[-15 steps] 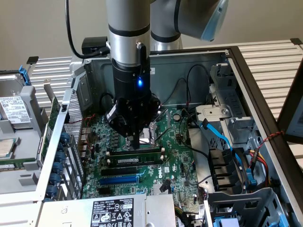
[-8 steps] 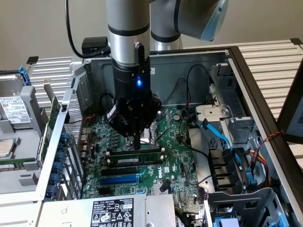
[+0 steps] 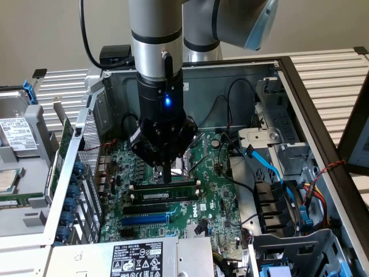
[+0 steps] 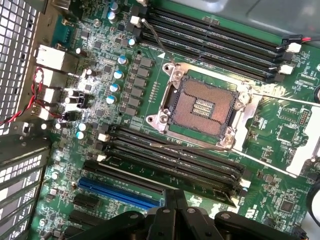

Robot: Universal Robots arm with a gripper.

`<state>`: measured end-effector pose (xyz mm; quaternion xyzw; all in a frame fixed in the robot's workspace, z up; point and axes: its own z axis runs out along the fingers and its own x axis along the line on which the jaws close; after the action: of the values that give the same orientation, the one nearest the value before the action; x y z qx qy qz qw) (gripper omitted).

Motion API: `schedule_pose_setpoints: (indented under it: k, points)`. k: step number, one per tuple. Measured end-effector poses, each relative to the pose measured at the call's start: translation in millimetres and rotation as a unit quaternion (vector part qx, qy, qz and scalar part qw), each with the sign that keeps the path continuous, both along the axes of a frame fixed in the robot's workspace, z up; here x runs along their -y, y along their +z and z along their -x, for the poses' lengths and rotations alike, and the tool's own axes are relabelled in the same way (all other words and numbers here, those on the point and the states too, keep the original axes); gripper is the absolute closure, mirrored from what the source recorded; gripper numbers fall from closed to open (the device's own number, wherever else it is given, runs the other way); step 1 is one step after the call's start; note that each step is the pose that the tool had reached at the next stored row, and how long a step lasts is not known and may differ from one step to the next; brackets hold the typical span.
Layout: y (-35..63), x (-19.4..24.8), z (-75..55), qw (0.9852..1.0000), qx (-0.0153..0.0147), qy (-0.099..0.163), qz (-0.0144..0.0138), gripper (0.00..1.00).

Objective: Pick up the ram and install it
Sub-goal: 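Press down the ram until it locks into place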

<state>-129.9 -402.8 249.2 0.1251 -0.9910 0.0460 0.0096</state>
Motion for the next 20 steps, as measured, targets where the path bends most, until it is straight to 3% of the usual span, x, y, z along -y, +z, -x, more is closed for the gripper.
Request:
schedule_pose_setpoints:
  k: [10,20]
  points:
    - [0.0,0.0,0.0,0.9984,0.007,-0.055,0.0005,0.89]
    - [0.1,0.1,0.0,0.9939,0.0141,-0.11,0.0014,0.89]
